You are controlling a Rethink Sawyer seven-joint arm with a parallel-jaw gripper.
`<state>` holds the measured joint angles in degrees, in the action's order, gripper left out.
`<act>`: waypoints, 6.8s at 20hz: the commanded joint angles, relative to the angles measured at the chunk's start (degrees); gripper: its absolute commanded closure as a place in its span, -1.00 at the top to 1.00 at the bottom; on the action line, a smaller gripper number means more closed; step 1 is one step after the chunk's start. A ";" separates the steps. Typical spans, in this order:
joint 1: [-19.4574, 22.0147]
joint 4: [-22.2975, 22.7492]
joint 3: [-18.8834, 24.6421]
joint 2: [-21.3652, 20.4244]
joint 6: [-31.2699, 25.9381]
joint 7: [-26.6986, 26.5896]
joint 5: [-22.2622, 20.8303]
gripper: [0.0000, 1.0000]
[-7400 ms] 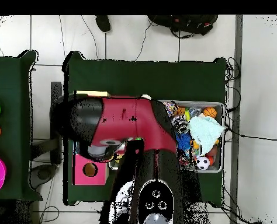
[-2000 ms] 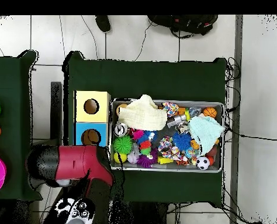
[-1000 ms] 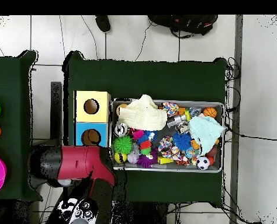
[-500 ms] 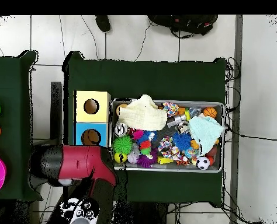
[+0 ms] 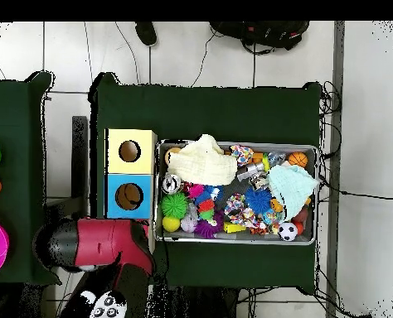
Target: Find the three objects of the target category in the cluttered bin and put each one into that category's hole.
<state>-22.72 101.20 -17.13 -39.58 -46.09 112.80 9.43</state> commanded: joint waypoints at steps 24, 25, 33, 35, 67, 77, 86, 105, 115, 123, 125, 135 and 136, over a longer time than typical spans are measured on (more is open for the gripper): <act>8.93 19.55 7.19 0.12 20.39 7.85 5.69 1.00; 8.89 19.32 7.17 0.16 20.14 7.96 5.63 1.00; 8.34 17.16 6.28 -0.39 15.94 8.28 5.22 1.00; 8.43 15.88 5.46 -1.30 13.25 7.66 4.59 1.00; 26.63 -26.03 6.40 12.36 -22.41 -7.40 -9.00 1.00; 28.85 -10.43 7.77 2.67 -16.69 -9.86 -9.60 1.00; 30.98 -1.77 6.44 -2.03 -4.79 -6.14 -11.16 1.00; 46.39 6.17 21.76 -2.65 -0.32 -21.63 -19.59 1.00; 54.54 12.98 32.34 -3.47 3.37 -24.04 -25.70 1.00; 60.60 18.76 39.79 -5.23 4.78 -23.67 -30.06 1.00; 61.44 19.35 40.56 -4.96 5.51 -22.22 -31.30 1.00; 59.22 15.09 37.86 -1.63 8.98 -8.70 -36.01 1.00; 58.14 12.51 37.29 0.11 7.78 -8.08 -36.40 1.00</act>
<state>37.09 117.50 17.02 -42.65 -42.68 107.72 -22.53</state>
